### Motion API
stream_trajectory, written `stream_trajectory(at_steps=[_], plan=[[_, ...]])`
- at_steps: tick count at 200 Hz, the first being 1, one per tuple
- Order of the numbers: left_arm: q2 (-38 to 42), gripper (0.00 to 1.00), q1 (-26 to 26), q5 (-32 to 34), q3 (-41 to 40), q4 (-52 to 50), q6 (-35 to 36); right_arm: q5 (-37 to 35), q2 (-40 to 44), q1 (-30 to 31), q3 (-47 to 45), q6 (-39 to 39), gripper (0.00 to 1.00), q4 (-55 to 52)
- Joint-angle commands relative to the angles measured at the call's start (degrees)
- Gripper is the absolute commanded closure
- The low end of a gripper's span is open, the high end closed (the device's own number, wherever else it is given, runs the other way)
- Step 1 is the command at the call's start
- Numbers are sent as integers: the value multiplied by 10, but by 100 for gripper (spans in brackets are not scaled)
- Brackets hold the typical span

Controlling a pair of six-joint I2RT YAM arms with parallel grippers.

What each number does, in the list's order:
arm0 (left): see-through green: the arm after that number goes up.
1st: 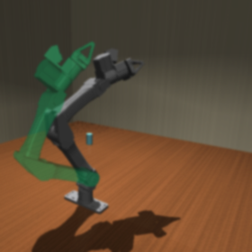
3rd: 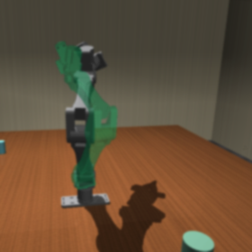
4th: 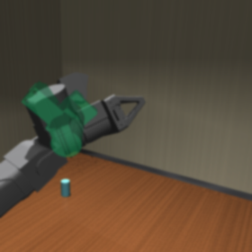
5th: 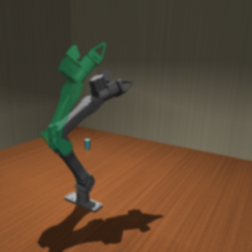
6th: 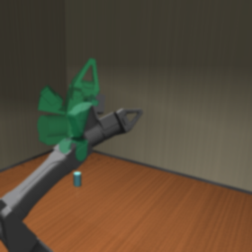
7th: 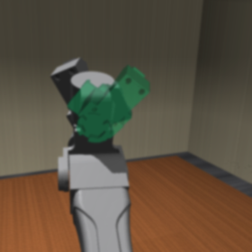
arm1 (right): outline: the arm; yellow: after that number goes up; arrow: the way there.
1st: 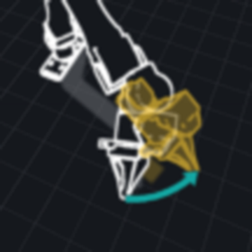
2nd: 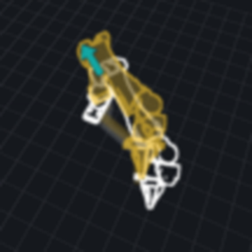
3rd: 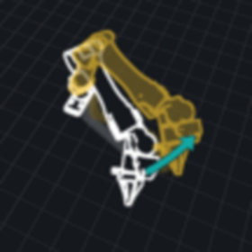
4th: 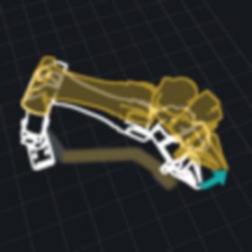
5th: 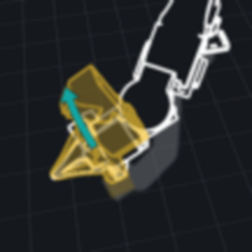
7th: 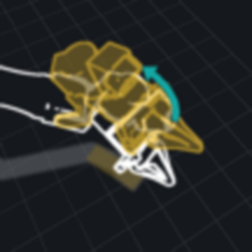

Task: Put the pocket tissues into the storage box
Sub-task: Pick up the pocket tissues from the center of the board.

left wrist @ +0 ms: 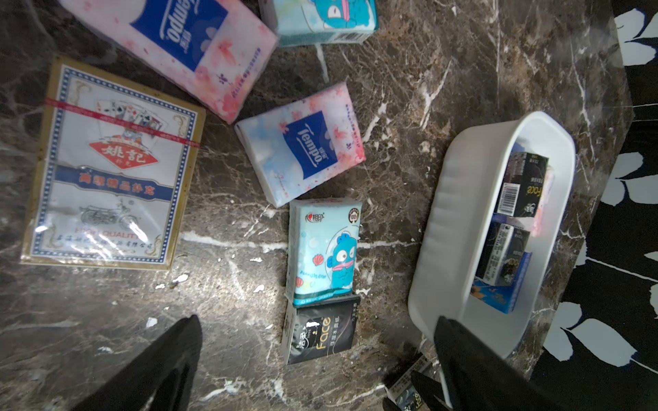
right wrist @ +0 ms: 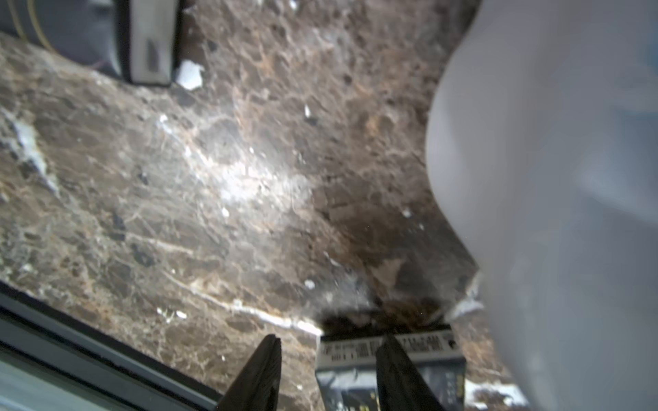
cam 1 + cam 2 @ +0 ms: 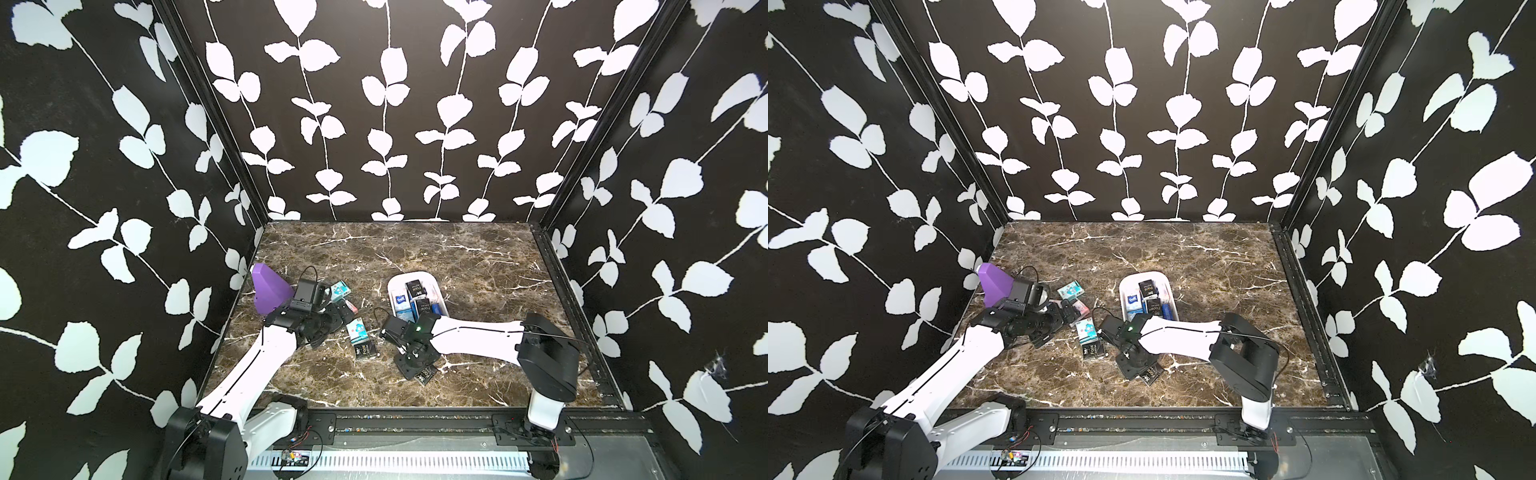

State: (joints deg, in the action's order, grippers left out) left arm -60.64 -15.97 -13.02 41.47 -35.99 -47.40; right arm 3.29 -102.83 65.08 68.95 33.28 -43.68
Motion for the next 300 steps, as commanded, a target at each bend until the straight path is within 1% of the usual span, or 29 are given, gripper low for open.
stream_trajectory(at_steps=[1, 18, 25, 29, 40, 45, 51, 65, 69, 98, 109, 134, 159, 183, 204, 225, 245, 275, 300], plan=[[14, 1, 1, -2, 0, -16, 5, -21, 43, 9, -20, 24, 53, -24], [12, 1, 2, -2, 3, -17, 7, -27, 73, 13, -33, 41, 46, -24], [10, 1, 2, -3, 4, -17, 8, -28, 84, 14, -42, 46, 42, -21], [10, 1, 2, -4, 5, -16, 8, -28, 93, 15, -48, 50, 37, -21], [7, 1, 1, -4, 6, -16, 10, -33, 106, 17, -66, 55, 31, -17], [6, 1, 1, -5, 7, -16, 12, -34, 106, 18, -76, 56, 26, -12], [6, 1, 2, -5, 7, -16, 12, -41, 130, 20, -87, 57, 21, -8], [3, 1, 2, -5, 7, -15, 14, -50, 138, 20, -104, 46, 2, 5], [2, 1, 2, -5, 6, -15, 15, -55, 138, 20, -106, 41, 1, 7], [3, 1, 1, -10, 8, -17, 18, -96, 115, 20, -96, -3, 1, 3], [7, 1, 2, -8, 9, -19, 21, -97, 86, 21, -86, -19, 1, 2], [15, 1, 2, -3, 10, -30, 29, -87, 50, 21, -75, -35, 1, 20], [21, 1, 3, 0, 9, -39, 34, -79, 27, 21, -70, -38, 6, 34], [26, 1, 2, 2, 7, -43, 35, -73, 17, 21, -66, -34, 13, 37], [26, 1, 2, 0, 4, -41, 36, -70, 20, 22, -71, -29, 26, 35], [25, 1, 2, 0, 3, -38, 35, -64, 32, 22, -79, -22, 29, 36], [26, 1, 2, -3, -2, -33, 33, -63, 43, 23, -84, -17, 39, 32], [27, 1, 2, -6, -9, -22, 26, -60, 67, 25, -82, -14, 42, 14], [30, 1, 2, -6, -10, -19, 26, -59, 105, 27, -77, -12, 43, -15]])
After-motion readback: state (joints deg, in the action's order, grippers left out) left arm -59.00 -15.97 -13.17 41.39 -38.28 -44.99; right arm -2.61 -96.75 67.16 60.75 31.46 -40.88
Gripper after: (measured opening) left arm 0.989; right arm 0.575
